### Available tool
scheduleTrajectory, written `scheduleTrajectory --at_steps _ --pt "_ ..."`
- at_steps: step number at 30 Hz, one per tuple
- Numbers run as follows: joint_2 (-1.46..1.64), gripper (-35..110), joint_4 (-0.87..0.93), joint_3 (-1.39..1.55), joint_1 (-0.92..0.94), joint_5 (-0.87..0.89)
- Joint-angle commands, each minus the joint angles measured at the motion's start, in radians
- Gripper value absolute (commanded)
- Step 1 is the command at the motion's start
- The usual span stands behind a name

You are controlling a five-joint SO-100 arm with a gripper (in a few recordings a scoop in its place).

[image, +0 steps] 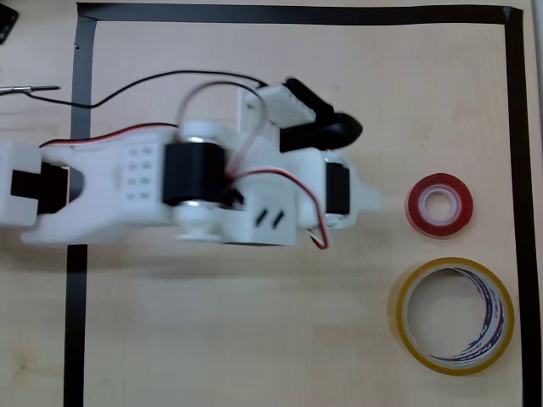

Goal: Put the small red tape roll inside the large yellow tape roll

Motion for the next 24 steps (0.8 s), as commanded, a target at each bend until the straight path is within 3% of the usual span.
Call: scheduleTrajectory --at_steps 1,12,24 --pt "0.046 10 -0.009 -0.152 0.015 0.012" --pt "-0.083 17 -0.172 -0.152 -0.011 0.023" --pt "-0.27 16 -0.472 -0.176 -0.02 0.061"
